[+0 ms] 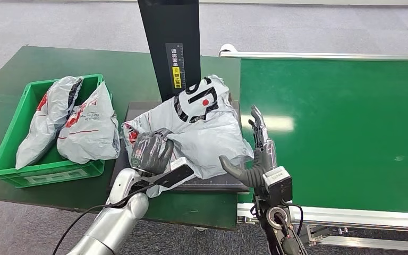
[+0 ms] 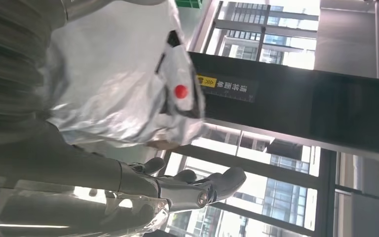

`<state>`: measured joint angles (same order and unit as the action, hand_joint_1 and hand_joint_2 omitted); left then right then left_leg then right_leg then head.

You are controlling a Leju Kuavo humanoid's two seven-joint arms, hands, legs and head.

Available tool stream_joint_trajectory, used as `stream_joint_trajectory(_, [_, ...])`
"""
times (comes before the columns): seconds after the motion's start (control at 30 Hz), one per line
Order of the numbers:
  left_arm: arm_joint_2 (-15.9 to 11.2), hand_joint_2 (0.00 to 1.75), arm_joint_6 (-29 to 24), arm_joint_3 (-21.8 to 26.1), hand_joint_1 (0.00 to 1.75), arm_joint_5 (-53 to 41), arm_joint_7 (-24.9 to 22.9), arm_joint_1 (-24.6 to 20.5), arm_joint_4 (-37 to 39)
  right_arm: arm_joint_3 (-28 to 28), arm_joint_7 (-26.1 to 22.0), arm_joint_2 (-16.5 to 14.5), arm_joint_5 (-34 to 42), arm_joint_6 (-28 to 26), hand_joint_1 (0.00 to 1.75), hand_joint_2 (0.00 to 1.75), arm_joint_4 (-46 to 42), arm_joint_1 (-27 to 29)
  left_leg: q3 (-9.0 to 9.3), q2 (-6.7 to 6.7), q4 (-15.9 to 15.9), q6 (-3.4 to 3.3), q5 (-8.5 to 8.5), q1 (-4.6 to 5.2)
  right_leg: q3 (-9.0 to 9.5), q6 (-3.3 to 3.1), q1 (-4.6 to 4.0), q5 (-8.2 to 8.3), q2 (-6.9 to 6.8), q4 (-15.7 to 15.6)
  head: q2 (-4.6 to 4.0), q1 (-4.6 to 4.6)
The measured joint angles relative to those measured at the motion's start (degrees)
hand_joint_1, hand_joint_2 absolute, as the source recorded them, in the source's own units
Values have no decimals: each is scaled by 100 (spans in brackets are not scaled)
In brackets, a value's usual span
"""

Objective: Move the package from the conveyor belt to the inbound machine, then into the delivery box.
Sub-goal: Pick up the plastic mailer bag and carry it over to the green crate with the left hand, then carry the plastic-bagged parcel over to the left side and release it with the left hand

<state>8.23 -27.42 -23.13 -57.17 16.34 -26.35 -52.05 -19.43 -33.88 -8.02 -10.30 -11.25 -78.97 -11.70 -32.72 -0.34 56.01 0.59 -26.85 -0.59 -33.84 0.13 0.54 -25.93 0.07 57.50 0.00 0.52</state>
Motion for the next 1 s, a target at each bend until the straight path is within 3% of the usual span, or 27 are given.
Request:
stream_joint_trajectory(0.2, [-42,175,-975,65,175,679,903,142,-365,-5,-63,13,122,-118,0,175,0,-2,-4,-1,0,0,0,0,-2,0,0,-1,-1,0,0,1])
stream_joint_trajectory(0.33, [-32,175,-1089,221,175,716,1511,345,-809,-21,-105,30,189,-160,0,175,4,-7,-6,0,0,0,0,0,-3,0,0,-1,0,0,0,-1])
stream_joint_trajectory(0.47, [160,175,-1092,765,175,165,2242,643,-1448,-74,-124,43,267,-201,0,175,43,-29,-9,1,0,0,0,0,-7,0,0,-1,0,0,0,-1])
stream_joint_trajectory(0.8, [373,175,-1092,2502,175,-659,2352,947,-3171,-116,-199,140,356,-398,0,175,90,-24,-9,3,-2,1,0,-3,-10,0,-3,-1,2,0,0,0])
stream_joint_trajectory(1.0, [467,175,-1089,3949,175,-1316,2352,656,-3340,-116,-199,182,356,-446,0,175,84,-11,-6,5,-2,1,1,-2,-9,-1,-3,-1,4,0,-1,-1])
